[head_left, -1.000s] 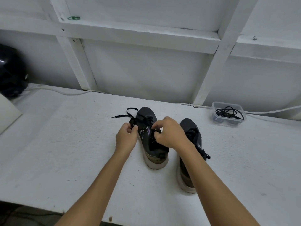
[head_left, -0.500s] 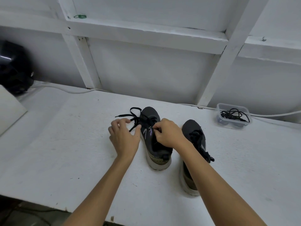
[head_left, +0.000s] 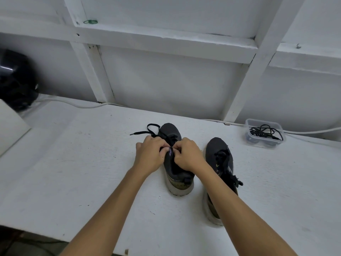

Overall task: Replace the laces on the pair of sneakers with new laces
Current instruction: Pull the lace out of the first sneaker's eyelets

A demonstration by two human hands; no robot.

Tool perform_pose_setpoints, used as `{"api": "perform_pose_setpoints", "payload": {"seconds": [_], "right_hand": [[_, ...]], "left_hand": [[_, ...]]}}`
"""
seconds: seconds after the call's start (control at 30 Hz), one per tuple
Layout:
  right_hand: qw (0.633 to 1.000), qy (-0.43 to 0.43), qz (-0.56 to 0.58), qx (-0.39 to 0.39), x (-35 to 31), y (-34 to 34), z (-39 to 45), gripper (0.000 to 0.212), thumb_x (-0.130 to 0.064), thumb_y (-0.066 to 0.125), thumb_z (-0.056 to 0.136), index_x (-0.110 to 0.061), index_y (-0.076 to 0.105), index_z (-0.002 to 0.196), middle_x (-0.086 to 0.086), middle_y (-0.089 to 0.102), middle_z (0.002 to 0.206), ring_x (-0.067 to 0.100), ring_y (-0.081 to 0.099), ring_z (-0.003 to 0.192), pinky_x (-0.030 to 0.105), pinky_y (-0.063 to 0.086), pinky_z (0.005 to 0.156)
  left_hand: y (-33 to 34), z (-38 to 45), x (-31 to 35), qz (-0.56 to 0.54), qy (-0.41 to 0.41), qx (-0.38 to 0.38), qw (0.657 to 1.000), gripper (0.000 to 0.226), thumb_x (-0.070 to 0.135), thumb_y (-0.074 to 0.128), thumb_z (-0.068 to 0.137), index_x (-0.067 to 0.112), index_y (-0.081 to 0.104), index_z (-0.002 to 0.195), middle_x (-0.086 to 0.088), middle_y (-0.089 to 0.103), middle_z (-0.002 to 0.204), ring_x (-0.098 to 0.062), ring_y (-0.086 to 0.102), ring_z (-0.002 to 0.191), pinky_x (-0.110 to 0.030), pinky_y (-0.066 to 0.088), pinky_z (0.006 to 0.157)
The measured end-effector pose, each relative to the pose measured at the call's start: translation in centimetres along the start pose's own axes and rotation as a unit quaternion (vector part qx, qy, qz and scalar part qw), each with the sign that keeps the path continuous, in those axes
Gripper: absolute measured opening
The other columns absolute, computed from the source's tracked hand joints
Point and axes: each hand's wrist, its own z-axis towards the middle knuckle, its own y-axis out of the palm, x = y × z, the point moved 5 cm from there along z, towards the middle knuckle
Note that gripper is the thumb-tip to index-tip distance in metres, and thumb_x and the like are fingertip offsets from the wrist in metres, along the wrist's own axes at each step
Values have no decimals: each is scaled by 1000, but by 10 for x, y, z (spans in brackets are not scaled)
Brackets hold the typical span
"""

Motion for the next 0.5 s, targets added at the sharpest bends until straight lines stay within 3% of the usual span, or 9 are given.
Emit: {"api": "perform_pose_setpoints", "payload": {"seconds": [0.07,0.13,0.27,0.37,0.5], "right_hand": [[1000,10,12,8,0,2,-1,20,-20,55,91,-25,63,74,0,63,80,24,59,76,31,46,59],[999,20,43,13,2,3,-2,25,-18,55,91,-29,61,69,-3,62,75,22,60,74,37,53,66],[996,20,87,3,4,1,-3,19,-19,58,97,-22,74,89,-8,66,81,11,59,75,22,44,62],[996,12,85,-17,6,-3,-3,18,-23,59,99,-18,76,101,-9,66,84,8,58,78,11,37,61],[998,-6,50,-23,5,-5,-2,17,-25,59,99,-20,75,102,-10,62,87,11,60,82,20,47,71]], "left_hand": [[4,-2,1,-9,-11,6,1000,18,31,49,102,31,67,105,16,60,112,-13,45,112,-36,28,85],[8,-3,0,-29,-20,6,999,18,30,49,102,29,67,105,14,61,111,-13,47,110,-37,31,85],[6,-4,-2,-67,-25,10,997,16,24,51,102,20,67,100,11,59,93,-18,57,96,-38,47,81],[7,-5,-3,-95,-30,20,995,16,21,51,102,16,67,100,12,56,89,-15,58,88,-34,48,77],[12,-10,-4,-130,-40,43,990,15,19,52,101,15,66,98,11,62,90,-14,60,87,-34,49,77]]}}
